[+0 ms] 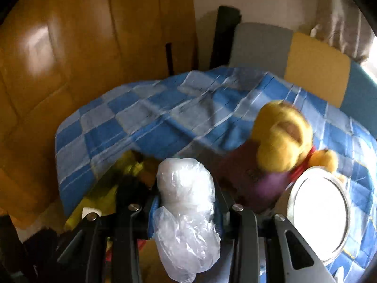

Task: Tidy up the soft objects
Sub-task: 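Carry the plastic bag bundle with the right tool and release it into the tray, then move both tools away from the tray back over the bed, then grasp the blue Tempo tissue pack with the left tool, then grasp the brown satin scrunchie with the right tool while the left tool holds the tissues, then carry the tissue pack with the left tool and release it into the gold tray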

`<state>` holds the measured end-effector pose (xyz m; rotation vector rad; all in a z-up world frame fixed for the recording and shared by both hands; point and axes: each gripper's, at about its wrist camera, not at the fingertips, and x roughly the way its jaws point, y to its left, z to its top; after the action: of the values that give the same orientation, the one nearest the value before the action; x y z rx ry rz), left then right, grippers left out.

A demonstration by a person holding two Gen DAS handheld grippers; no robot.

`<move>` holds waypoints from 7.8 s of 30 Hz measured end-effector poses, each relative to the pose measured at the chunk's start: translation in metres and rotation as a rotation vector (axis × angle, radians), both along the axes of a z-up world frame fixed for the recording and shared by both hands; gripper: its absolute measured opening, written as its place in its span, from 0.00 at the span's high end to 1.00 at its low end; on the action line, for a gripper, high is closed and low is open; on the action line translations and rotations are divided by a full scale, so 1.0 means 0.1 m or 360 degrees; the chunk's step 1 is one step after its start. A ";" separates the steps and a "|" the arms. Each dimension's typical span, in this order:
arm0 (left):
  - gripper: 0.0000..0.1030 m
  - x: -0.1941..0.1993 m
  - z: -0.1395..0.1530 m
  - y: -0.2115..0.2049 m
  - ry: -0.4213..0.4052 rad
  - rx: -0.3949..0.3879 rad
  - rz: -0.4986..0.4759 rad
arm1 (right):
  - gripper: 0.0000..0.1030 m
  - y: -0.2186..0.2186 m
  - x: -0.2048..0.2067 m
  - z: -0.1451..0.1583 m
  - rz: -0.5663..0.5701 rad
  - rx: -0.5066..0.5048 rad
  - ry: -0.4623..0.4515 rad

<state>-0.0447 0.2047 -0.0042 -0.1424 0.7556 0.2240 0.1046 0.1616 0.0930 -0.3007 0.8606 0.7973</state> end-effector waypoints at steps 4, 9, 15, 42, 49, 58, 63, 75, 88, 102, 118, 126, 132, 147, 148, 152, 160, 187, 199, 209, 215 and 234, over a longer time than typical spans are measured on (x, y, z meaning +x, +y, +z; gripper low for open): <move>0.37 -0.02 -0.01 0.03 0.0006 -0.0001 0.0012 | 0.65 0.01 -0.18 -0.22 0.0039 -0.0013 0.0080; 0.34 -0.05 -0.03 0.15 0.0016 -0.0021 0.0071 | 0.65 -0.05 -0.42 -0.49 0.0062 -0.0029 0.0177; 0.34 -0.13 0.03 0.50 -0.0034 -0.0067 0.0224 | 0.65 -0.05 -0.75 -0.82 0.0105 -0.0065 0.0290; 0.14 -0.28 0.00 0.57 -0.0039 0.0006 0.0260 | 0.38 -0.32 -0.98 -0.85 -0.0150 0.0010 0.0243; 0.14 -0.26 0.05 0.35 -0.0062 0.0056 0.0156 | 0.38 -0.57 -1.04 -0.59 -0.0204 0.0045 0.0073; 0.13 -0.21 0.08 0.07 -0.0047 0.0089 0.0055 | 0.38 -1.06 -0.98 -0.44 -0.0368 0.0117 0.0025; 0.12 -0.17 0.11 -0.11 -0.0058 0.0090 -0.0044 | 0.38 -1.49 -0.85 -0.36 -0.0528 0.0123 -0.0015; 0.12 0.02 0.21 -0.78 -0.0056 0.0086 -0.0401 | 0.38 -3.02 -0.52 -0.21 -0.1148 0.0098 -0.0163; 0.12 0.36 0.12 -1.73 0.0080 0.0026 -0.0826 | 0.38 -4.59 -0.50 -0.43 -0.1979 0.0463 -0.0095; 0.17 0.93 -0.26 -3.05 0.0482 -0.0322 -0.1205 | 0.38 -5.03 -0.71 -0.60 -0.2218 0.0864 0.0064; 0.20 1.38 -0.72 -3.58 0.0676 -0.0360 -0.1023 | 0.38 -5.04 -0.63 -0.74 -0.2133 0.0993 0.0234; 0.39 1.38 -0.73 -3.63 0.0563 -0.0126 -0.1216 | 0.38 -4.99 -0.59 -0.76 -0.2124 0.0941 0.0254; 0.40 1.33 -0.58 -3.09 0.0512 -0.0158 -0.1212 | 0.38 -4.88 -0.48 -0.83 -0.2079 0.0795 0.0343; 0.38 1.15 -0.77 -2.49 0.0427 -0.0226 -0.1090 | 0.38 -4.46 -0.22 -1.19 -0.1892 0.0132 0.0693; 0.38 1.14 -0.77 -2.48 0.0422 -0.0233 -0.1088 | 0.38 -4.42 -0.20 -1.21 -0.1861 0.0080 0.0705; 0.37 1.15 -0.78 -2.48 0.0401 -0.0256 -0.1080 | 0.38 -4.27 -0.13 -1.32 -0.1775 -0.0132 0.0740; 0.37 1.15 -0.78 -2.46 0.0399 -0.0285 -0.1081 | 0.39 -4.15 -0.11 -1.46 -0.1722 -0.0287 0.0777; 0.42 1.05 -0.78 -2.47 0.0303 -0.0225 -0.1018 | 0.72 -3.52 -0.01 -1.52 -0.1260 -0.0242 0.0616; 0.44 0.96 -0.72 -2.43 0.0314 -0.0166 -0.0972 | 0.72 -3.29 -0.06 -1.55 -0.1193 -0.0338 0.0523; 0.44 0.75 -0.40 -2.29 0.0181 -0.0070 -0.0904 | 0.72 -3.14 -0.12 -1.52 -0.1164 -0.0393 0.0467; 0.44 0.68 -0.15 -2.07 0.0088 -0.0101 -0.0823 | 0.72 -3.13 -0.14 -1.51 -0.1157 -0.0410 0.0453; 0.44 0.52 0.05 -1.37 0.0012 -0.0134 -0.0530 | 0.72 -3.07 -0.15 -1.54 -0.1132 -0.0458 0.0411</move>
<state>0.0078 0.0674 0.0008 -0.0932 0.7844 -0.1240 0.0892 -0.1455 -0.0612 -0.1236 1.2297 0.0454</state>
